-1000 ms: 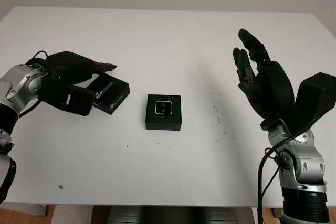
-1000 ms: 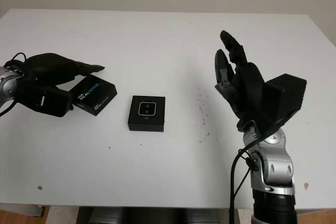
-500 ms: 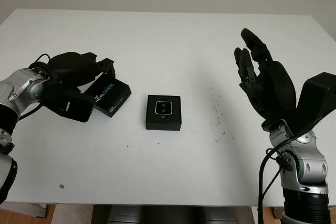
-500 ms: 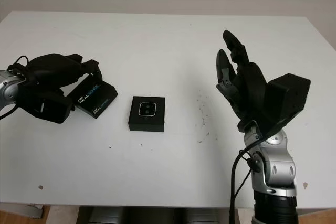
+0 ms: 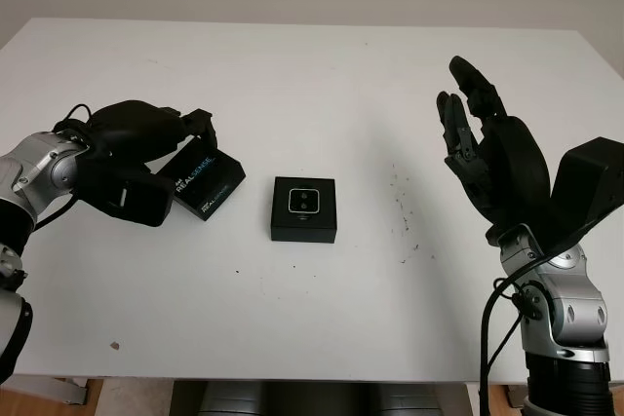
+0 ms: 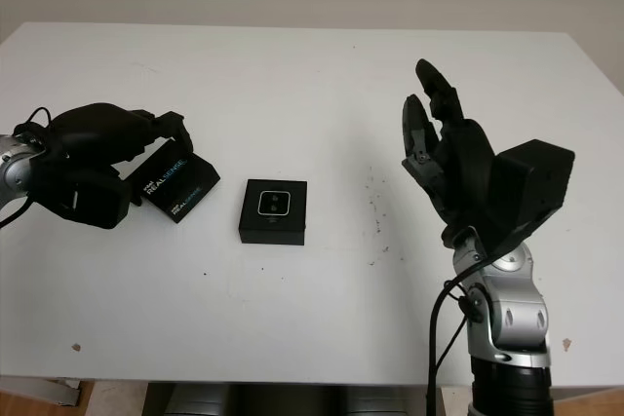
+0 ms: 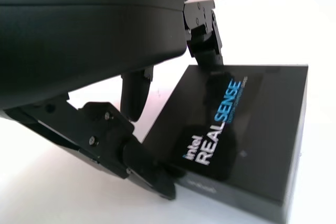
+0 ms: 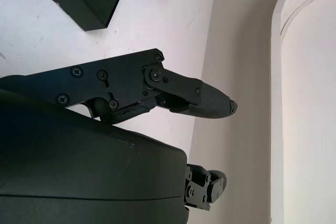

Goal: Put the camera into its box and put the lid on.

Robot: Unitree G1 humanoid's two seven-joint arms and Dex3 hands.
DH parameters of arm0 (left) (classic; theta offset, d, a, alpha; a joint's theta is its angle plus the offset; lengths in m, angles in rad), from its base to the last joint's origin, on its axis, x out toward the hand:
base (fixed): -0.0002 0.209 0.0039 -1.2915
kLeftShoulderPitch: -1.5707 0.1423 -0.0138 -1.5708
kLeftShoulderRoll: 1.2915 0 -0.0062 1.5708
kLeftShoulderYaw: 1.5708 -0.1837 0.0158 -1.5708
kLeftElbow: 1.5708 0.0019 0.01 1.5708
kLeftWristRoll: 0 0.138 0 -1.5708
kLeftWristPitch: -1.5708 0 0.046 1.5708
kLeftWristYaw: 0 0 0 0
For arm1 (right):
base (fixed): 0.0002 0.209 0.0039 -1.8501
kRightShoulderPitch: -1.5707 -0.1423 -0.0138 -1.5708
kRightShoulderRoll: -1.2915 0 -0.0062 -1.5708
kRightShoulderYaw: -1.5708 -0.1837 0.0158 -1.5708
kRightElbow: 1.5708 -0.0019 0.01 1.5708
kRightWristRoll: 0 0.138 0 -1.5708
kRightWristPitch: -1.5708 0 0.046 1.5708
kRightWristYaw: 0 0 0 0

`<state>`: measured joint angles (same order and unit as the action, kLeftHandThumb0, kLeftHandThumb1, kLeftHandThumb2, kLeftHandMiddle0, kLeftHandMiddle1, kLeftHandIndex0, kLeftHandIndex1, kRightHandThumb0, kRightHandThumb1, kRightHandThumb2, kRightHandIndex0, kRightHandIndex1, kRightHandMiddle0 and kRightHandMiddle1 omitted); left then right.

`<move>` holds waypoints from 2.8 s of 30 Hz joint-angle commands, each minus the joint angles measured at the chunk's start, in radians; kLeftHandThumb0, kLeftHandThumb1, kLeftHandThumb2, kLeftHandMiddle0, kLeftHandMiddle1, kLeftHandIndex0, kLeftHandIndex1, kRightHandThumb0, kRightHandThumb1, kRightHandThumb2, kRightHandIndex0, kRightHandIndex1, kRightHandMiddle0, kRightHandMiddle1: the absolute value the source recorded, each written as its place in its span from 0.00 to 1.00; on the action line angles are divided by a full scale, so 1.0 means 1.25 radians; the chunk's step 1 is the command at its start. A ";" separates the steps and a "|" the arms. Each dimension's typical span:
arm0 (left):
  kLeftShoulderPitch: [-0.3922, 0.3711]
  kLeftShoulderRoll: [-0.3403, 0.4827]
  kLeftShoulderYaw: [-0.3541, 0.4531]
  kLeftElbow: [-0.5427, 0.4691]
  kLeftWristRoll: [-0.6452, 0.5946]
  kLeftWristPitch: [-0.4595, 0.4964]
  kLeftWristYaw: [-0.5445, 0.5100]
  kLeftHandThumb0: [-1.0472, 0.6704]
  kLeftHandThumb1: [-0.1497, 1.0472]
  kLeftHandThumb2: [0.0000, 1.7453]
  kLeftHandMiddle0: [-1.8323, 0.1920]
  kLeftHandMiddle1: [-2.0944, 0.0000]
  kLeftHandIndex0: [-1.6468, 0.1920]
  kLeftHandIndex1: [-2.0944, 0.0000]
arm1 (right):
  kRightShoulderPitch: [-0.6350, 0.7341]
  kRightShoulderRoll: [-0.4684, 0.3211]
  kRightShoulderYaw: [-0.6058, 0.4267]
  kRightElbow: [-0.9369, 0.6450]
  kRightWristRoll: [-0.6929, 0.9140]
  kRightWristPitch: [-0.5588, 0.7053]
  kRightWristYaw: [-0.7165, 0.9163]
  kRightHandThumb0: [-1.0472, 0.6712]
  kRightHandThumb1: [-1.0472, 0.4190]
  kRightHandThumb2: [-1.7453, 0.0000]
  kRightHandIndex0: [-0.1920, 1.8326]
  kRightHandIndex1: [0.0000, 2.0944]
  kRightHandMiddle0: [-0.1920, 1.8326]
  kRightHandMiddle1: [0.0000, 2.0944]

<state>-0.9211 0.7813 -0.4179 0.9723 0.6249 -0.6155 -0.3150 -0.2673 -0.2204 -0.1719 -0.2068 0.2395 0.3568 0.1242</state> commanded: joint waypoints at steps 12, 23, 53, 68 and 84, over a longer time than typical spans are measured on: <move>0.135 -0.093 0.112 -0.237 -0.212 0.265 -0.209 0.41 1.00 0.21 0.58 0.00 0.69 0.00 | 0.023 0.021 0.024 -0.009 -0.011 -0.029 0.013 0.31 0.00 0.66 0.08 0.02 0.00 0.21; 0.217 -0.076 0.136 -0.650 -0.238 0.596 -0.360 0.44 1.00 0.21 0.58 0.00 0.70 0.00 | 0.028 0.051 0.040 -0.006 -0.016 -0.035 -0.006 0.30 0.00 0.68 0.10 0.03 0.00 0.27; 0.161 -0.056 0.172 -0.570 -0.193 0.766 -0.288 0.44 1.00 0.21 0.54 0.00 0.64 0.00 | 0.034 0.061 0.074 0.019 -0.050 -0.054 0.017 0.27 0.00 0.67 0.07 0.02 0.00 0.19; 0.145 -0.046 0.226 -0.594 -0.244 0.782 -0.288 0.42 1.00 0.19 0.64 0.00 0.73 0.00 | 0.044 0.068 0.072 0.023 -0.049 -0.057 0.023 0.25 0.00 0.69 0.07 0.02 0.00 0.22; 0.126 -0.088 0.327 -0.727 -0.514 1.059 -0.375 0.42 1.00 0.19 0.48 0.00 0.63 0.00 | 0.054 0.076 0.082 0.029 -0.050 -0.064 0.028 0.27 0.00 0.69 0.06 0.02 0.00 0.19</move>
<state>-0.7383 0.6716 -0.0243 0.0913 -0.0012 0.6875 -0.7832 -0.2081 -0.1307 -0.0689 -0.1710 0.1764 0.2830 0.1605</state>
